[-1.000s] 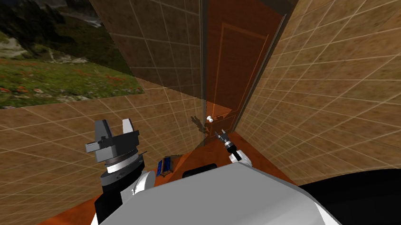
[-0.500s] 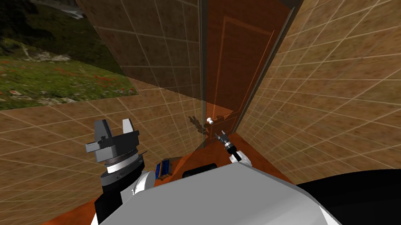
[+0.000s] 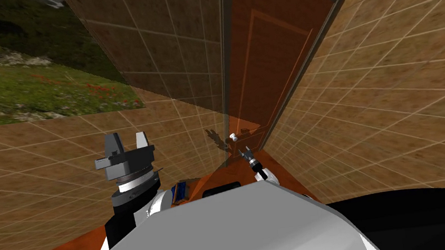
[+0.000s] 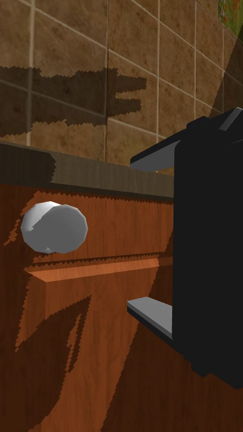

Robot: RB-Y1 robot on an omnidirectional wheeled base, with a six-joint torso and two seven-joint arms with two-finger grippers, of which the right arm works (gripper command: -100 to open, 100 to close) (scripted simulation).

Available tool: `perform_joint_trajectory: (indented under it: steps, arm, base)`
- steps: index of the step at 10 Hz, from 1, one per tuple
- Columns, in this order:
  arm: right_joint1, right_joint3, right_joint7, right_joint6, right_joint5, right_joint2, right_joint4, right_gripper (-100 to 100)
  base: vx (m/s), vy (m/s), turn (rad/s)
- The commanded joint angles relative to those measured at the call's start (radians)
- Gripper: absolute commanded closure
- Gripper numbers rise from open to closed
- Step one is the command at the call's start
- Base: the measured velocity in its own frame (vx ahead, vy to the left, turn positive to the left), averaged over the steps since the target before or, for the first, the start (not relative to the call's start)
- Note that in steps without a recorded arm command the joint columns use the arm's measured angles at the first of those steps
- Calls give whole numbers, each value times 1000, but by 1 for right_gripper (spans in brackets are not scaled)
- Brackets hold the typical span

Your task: Pull the door open

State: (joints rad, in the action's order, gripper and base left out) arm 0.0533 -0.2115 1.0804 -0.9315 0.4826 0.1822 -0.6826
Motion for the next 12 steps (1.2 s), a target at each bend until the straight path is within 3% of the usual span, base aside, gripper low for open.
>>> perform_joint_trajectory:
  steps: [1,8,10,11,12]
  arm:
    - [0,0,0,0,0,0,0,-100]
    - [-31,-80,-18,-64,-60,82,73,-100]
    - [-18,-81,-10,-77,-61,82,99,-100]
    - [-18,-81,-10,-77,-61,82,99,100]
    - [-18,-81,-10,-77,-61,82,99,100]
  base:
    - [43,-13,4]
    - [184,80,166]
    - [87,-6,27]
    - [0,-4,-14]
    - [-13,-8,1]
